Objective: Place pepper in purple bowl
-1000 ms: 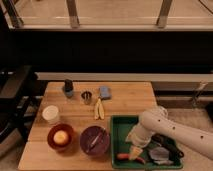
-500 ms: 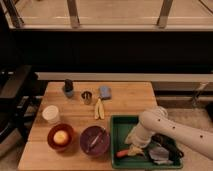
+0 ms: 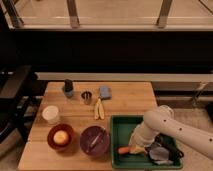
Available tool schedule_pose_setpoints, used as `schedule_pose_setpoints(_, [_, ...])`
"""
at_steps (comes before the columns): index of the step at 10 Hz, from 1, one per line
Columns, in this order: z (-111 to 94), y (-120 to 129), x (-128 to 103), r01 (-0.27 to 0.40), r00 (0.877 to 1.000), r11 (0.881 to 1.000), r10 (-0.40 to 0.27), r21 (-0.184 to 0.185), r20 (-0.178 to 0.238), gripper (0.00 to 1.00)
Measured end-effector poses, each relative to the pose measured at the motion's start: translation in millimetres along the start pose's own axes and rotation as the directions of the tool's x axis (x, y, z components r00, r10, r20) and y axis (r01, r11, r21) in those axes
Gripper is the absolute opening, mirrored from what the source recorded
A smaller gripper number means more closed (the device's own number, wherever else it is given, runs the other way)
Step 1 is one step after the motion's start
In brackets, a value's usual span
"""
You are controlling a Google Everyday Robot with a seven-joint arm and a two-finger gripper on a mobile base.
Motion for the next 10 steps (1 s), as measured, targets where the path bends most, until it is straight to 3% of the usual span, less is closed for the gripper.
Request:
schedule_pose_setpoints(1, [-20,-5,0,0.003,1.000,0.999,-0.002,0.035,-0.015,0.11])
schedule_pose_setpoints(2, [-53,-12,0,0.009,0.999,0.996,-0.005,0.085,-0.047,0.11])
schedule_pose_setpoints(6, [-122,-31,-14,0.071,0.994,0.977,-0.051,0.201,-0.099,0.11])
schedule_pose_setpoints(8, [-128,-35,-40,0.134,0.988,0.968,-0.113,0.210,-0.106,0.11])
schedule_pose_setpoints(10, [-114,-37,-74,0.201,0.978,0.959,-0.184,0.199,-0.103,0.11])
